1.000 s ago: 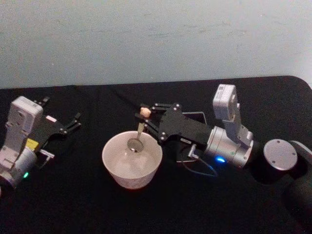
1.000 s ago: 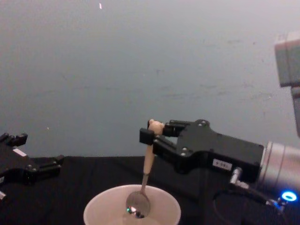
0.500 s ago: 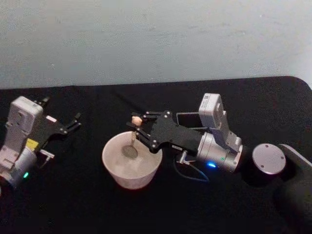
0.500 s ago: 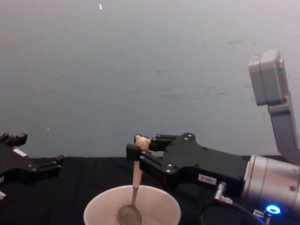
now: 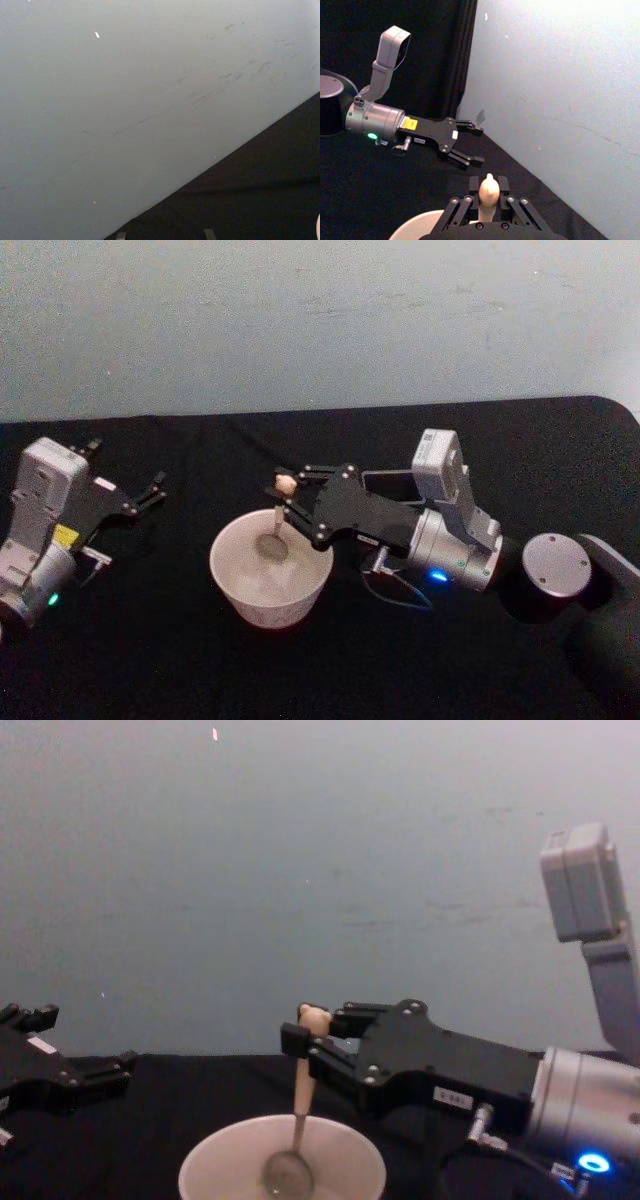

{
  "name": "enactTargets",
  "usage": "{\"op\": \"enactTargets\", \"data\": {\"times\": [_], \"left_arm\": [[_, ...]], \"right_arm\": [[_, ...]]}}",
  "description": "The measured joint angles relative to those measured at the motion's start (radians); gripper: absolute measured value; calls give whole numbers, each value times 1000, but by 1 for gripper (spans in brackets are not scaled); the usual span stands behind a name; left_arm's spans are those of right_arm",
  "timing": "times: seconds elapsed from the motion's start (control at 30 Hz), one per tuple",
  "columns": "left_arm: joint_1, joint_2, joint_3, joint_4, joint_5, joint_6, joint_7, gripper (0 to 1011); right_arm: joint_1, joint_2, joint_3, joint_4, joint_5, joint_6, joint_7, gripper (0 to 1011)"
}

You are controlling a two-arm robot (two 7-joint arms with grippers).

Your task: Pick up the stirring spoon with one hand, stir inside the cup, then place it back in its original position.

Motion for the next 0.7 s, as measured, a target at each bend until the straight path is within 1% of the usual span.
{"op": "enactTargets", "data": {"times": [0.07,0.23,0.33,0.43,0.47,0.57,0.6,0.7], "left_arm": [[0,0,0,0,0,0,0,1002],[0,0,0,0,0,0,0,1001],[0,0,0,0,0,0,0,1001],[0,0,0,0,0,0,0,1001],[0,0,0,0,0,0,0,1001],[0,0,0,0,0,0,0,1001],[0,0,0,0,0,0,0,1001],[0,0,0,0,0,0,0,1001]], "right_arm": [[-4,5,3,-6,0,1,-2,214],[-28,34,18,-47,7,12,-4,214],[-52,56,28,-84,20,20,-3,214],[-83,81,35,-136,40,33,3,214],[-83,81,35,-136,40,33,3,214],[-113,104,33,-187,59,45,20,214],[-113,104,33,-187,59,45,20,214],[-131,114,20,-215,71,53,35,214]]}}
